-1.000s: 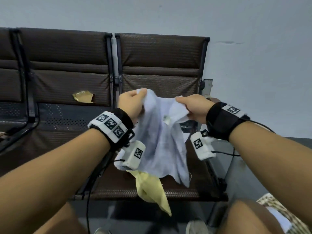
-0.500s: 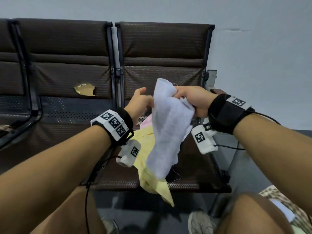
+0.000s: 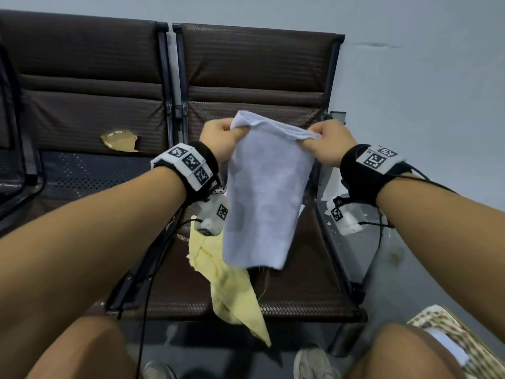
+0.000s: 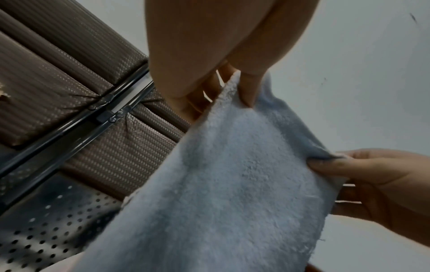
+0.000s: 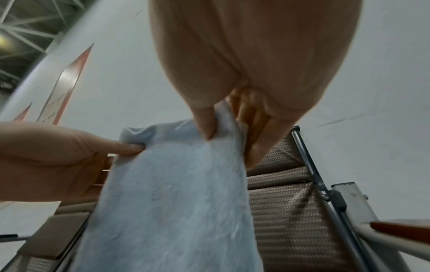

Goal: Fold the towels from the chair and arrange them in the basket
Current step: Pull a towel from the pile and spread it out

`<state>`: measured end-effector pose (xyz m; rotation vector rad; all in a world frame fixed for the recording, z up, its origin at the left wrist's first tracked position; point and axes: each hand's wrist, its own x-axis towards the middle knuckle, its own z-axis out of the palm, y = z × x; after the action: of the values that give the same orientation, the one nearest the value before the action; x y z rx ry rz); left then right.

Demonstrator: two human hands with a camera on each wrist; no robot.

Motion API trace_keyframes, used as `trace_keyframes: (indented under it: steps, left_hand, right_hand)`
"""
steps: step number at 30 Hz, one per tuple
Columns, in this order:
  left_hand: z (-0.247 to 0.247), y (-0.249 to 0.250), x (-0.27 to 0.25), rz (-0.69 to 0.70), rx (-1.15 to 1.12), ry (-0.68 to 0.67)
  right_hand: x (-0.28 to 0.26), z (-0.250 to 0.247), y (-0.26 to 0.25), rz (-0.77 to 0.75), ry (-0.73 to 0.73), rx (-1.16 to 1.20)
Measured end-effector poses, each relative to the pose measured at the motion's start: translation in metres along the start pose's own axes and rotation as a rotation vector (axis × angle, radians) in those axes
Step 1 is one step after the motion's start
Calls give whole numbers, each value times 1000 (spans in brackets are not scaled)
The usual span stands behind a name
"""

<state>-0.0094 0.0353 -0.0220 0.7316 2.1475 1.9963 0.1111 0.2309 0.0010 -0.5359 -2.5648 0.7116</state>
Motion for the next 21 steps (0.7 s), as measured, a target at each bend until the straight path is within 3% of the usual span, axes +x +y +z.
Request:
trace_keyframes:
  steps: [4, 7, 9, 11, 16, 21]
  left_hand:
    - [-9, 10, 9, 70, -82, 13]
    - [-22, -4, 5, 67, -59, -5]
    - [-30, -31, -3, -18, 45, -47]
    - [-34, -65, -20, -145, 162, -180]
    - [-34, -129, -71, -359, 393, -457]
    - [-42, -147, -101, -605, 376, -712]
  right_hand:
    - [4, 7, -5, -143, 186, 100]
    - [-4, 21, 1, -207, 145, 161]
    - [-15, 38, 13, -202, 36, 132]
    - [-33, 58, 30, -171, -101, 65]
    - [-85, 107, 57, -84, -629, -81]
    - [-113, 134, 74, 226, -947, 96]
